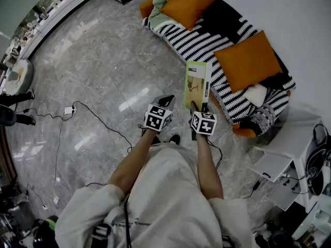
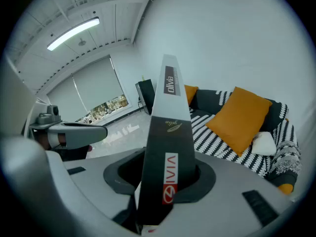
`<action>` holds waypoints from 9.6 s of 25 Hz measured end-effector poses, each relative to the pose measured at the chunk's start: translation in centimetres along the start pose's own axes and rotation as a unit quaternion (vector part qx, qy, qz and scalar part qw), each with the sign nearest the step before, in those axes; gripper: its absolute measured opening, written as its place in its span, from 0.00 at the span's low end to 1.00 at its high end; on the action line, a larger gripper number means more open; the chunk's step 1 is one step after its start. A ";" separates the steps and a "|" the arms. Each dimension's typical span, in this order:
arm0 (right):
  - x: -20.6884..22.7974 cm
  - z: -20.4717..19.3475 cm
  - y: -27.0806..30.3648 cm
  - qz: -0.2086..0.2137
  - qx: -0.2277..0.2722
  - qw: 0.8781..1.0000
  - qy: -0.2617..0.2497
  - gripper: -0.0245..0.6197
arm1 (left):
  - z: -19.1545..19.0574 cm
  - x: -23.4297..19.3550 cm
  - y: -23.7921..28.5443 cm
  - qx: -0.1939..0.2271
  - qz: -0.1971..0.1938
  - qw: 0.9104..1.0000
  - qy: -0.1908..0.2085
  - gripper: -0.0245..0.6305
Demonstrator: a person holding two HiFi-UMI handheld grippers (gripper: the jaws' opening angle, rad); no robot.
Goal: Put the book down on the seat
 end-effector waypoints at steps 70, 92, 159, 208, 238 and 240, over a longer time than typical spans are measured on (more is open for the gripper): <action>-1.0 16.1 21.6 -0.118 0.055 0.984 0.123 0.27 | 14.3 -27.4 13.3 0.003 -0.060 0.998 0.011 0.05; -1.1 17.2 24.5 -0.119 0.052 0.986 0.101 0.27 | 12.1 -30.6 14.6 -0.027 -0.065 0.997 -0.010 0.05; 24.0 34.0 44.2 -0.145 -0.003 0.944 0.298 0.27 | 33.6 -38.3 45.6 -0.036 -0.048 0.996 0.060 0.05; 10.0 18.2 56.5 -0.164 0.090 0.769 0.612 0.27 | 24.6 -47.8 64.7 -0.209 -0.333 0.895 0.209 0.05; 22.9 15.8 73.9 0.062 0.163 0.767 0.618 0.27 | 14.3 -50.1 72.4 -0.241 -0.308 0.901 0.186 0.05; 23.0 15.6 74.4 0.066 0.168 0.755 0.631 0.27 | 13.8 -50.0 72.6 -0.240 -0.307 0.901 0.189 0.05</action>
Point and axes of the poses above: the fingertips, and each gripper's own axes: y forward along the fingers, x to its right, z out of its top, the point moved 8 cm from there along -y, backward along the fingers, and after that the axes turned 4 degrees about -z, right-handed, at the moved point
